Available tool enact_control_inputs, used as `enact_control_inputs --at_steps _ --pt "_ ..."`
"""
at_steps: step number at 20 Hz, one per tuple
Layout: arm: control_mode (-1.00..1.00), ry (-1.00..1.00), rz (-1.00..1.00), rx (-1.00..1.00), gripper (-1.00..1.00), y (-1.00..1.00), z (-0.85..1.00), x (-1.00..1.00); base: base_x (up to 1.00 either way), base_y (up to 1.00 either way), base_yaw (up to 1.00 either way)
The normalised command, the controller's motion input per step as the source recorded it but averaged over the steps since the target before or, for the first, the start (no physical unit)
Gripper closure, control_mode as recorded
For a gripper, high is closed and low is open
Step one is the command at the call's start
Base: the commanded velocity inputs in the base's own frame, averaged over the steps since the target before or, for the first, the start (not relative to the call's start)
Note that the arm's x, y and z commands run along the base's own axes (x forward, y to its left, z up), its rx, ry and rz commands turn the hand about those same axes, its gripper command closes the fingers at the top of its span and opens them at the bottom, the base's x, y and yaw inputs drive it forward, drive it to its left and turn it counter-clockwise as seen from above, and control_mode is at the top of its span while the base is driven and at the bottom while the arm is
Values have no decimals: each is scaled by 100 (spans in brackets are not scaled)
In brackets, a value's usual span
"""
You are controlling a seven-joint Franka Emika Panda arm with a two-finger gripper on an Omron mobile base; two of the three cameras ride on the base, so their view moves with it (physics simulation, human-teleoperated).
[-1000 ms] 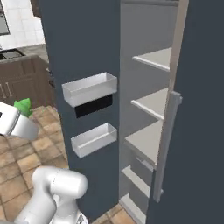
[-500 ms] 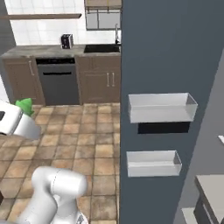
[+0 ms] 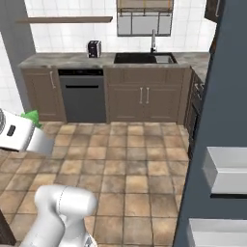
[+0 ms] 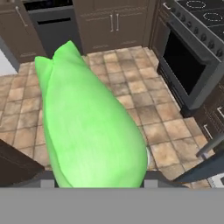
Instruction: Take the mango, corn, and mango from the freezer and place them in the bowl on the counter.
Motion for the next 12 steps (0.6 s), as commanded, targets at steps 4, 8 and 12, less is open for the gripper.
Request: enact_control_inputs --at_steps 4,8,12 --pt "100 0 0 0 100 0 0 0 100 17 -17" --pt "100 0 0 0 100 0 0 0 90 19 -49" --pt "100 0 0 0 100 0 0 0 59 38 -66"
